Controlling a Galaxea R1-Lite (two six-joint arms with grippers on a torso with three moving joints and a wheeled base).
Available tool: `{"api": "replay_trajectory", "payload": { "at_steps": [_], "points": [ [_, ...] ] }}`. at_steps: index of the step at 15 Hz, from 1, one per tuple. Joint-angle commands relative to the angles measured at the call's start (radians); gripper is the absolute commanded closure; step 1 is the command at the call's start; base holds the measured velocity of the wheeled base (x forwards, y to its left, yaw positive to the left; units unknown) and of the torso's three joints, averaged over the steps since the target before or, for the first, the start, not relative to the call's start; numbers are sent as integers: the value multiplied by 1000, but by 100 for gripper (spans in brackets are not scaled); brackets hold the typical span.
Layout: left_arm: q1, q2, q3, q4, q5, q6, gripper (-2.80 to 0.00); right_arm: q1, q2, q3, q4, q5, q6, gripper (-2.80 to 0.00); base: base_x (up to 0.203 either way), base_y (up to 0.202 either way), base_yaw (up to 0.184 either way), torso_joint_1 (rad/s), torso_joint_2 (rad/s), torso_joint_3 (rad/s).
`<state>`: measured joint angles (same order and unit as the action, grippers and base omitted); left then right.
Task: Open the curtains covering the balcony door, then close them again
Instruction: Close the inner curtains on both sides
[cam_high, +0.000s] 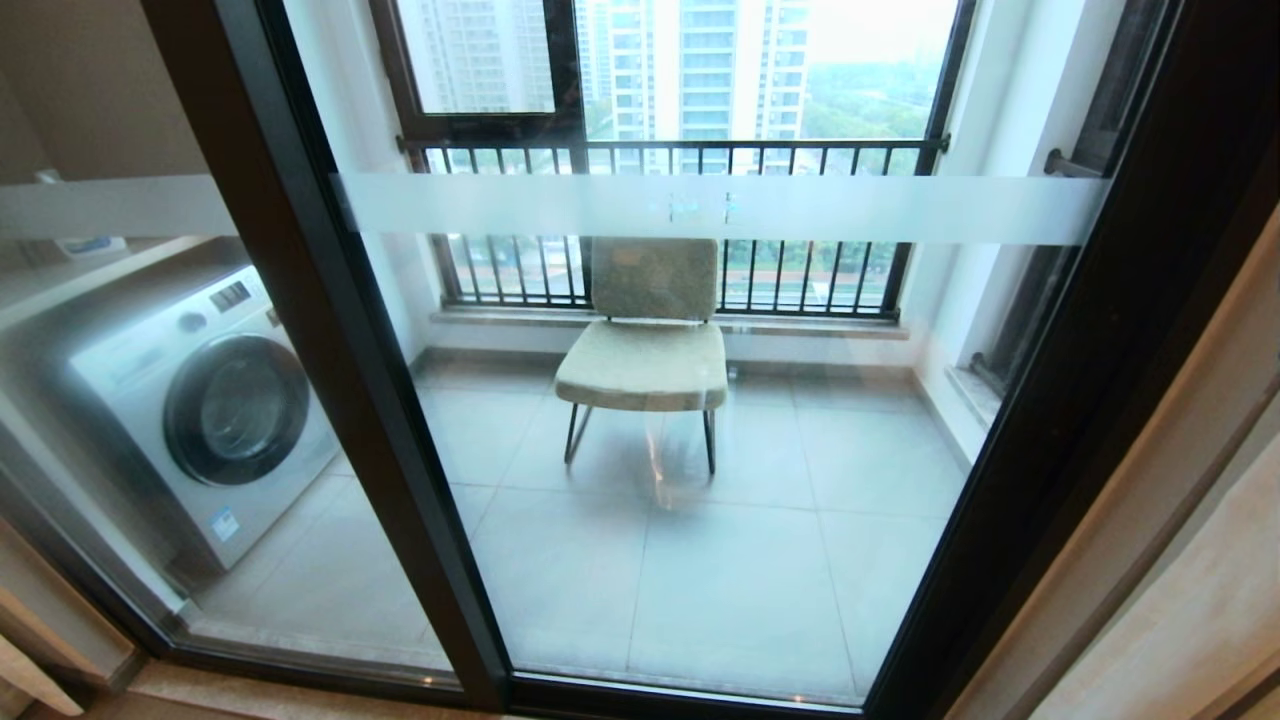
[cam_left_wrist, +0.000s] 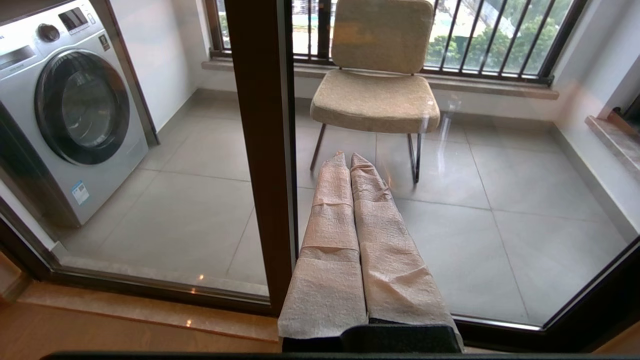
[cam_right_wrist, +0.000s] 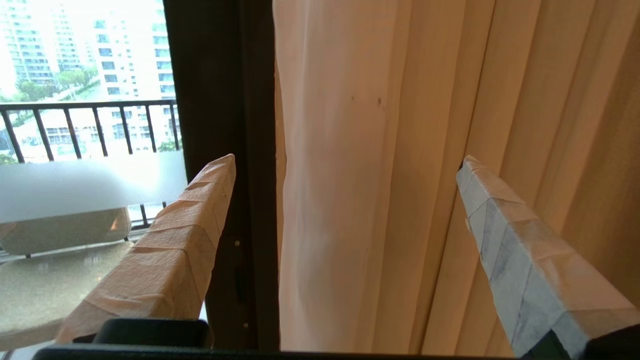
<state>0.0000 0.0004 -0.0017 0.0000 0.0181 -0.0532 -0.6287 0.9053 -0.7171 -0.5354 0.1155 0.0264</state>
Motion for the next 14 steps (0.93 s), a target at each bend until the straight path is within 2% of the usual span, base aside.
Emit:
{"api": "replay_trajectory", "payload": {
  "at_steps": [1,6,14],
  "points": [
    [0,0,0,0,0,0,0,0,98,-34,-32,1,2,-280,0,0,0,0,0,0],
    [0,0,0,0,0,0,0,2,257,-119,-128,4,5,-280,0,0,0,0,0,0],
    [0,0,0,0,0,0,0,27,460,-293,-136,4,74,-280,0,0,0,0,0,0]
  ]
}}
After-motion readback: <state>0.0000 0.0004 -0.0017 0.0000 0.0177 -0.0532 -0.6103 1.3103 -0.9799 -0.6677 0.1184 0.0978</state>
